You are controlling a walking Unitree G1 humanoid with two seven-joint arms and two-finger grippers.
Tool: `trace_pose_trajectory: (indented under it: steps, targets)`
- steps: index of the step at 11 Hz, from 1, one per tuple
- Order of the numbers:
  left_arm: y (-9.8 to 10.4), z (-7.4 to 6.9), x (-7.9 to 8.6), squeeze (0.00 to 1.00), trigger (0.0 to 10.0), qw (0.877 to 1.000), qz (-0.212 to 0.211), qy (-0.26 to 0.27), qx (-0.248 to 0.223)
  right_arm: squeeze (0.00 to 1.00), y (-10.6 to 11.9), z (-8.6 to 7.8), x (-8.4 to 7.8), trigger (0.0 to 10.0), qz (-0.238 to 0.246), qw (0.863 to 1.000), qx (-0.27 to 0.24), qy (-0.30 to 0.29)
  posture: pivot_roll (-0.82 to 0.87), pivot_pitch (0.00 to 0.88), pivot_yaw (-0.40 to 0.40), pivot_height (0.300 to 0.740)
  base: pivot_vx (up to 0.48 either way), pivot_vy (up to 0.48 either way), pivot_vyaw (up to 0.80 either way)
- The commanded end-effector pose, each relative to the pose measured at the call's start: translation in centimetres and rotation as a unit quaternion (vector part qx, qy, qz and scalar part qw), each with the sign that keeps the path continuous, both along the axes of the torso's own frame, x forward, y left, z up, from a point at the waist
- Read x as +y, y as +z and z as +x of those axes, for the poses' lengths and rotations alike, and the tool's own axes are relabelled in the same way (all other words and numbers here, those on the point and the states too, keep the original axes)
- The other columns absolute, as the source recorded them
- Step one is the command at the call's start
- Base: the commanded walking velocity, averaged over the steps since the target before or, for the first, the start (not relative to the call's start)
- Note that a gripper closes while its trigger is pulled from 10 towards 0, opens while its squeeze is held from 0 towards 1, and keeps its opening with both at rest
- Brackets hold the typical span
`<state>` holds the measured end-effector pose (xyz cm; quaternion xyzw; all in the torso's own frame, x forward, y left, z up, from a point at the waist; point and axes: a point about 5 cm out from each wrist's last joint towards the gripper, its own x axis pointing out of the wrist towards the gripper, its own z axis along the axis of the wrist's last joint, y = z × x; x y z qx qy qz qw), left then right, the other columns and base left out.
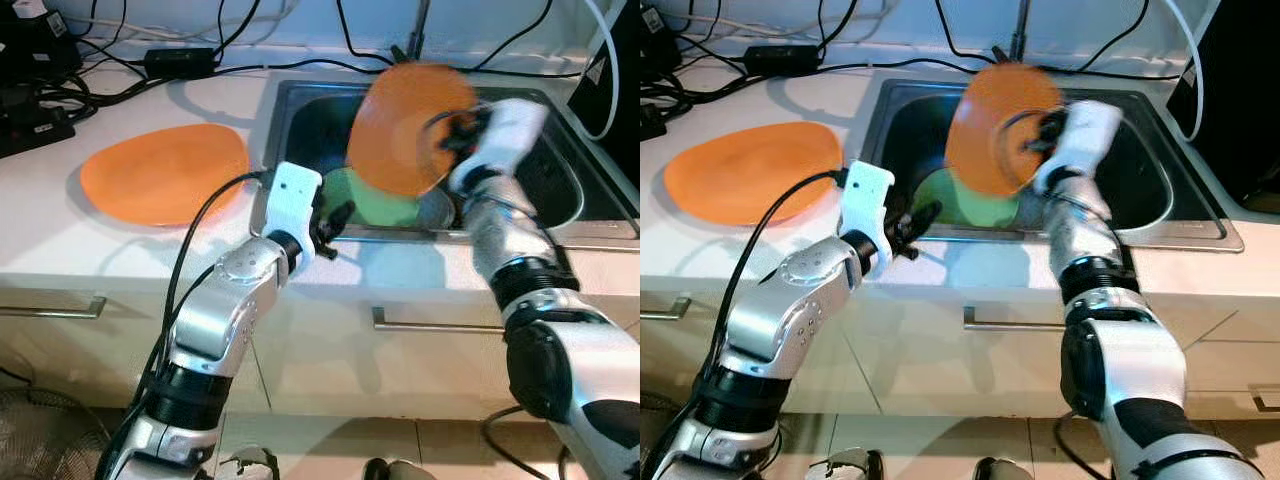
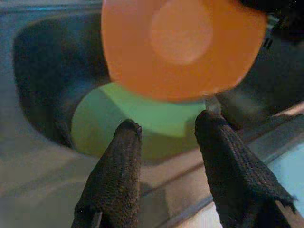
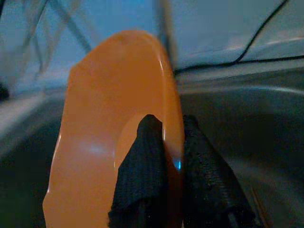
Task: Kitchen organization
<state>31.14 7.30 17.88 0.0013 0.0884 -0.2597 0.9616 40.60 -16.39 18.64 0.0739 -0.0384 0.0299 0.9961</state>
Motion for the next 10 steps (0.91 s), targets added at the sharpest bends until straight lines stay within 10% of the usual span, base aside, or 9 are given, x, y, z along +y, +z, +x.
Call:
trace_pose_trajectory:
  steps: [1, 9, 10]
  targets:
    - [-0.1, -0.4, -0.1, 0.0, 10.0, 1.0, 0.01, -0.002, 0.005, 0.0, 1.2, 0.3, 0.5, 10.0, -0.023, 1.0, -0.019, 0.006, 0.15, 0.067, -0.021, 0.74, 0.0, 0.0, 0.0]
    - [0.3, -1.4, -0.3, 0.0, 10.0, 1.0, 0.014, 0.011, 0.02, 0.0, -2.6, -0.1, 2.3, 10.0, -0.09, 0.991, 0.094, 0.035, 0.22, 0.127, -0.051, 0.74, 0.0, 0.0, 0.0]
    - [0.3, -1.4, -0.2, 0.0, 10.0, 1.0, 0.014, 0.013, 0.022, 1.0, -3.1, -0.2, 2.3, 10.0, -0.089, 0.99, 0.105, 0.034, 0.22, 0.13, -0.051, 0.74, 0.0, 0.0, 0.0]
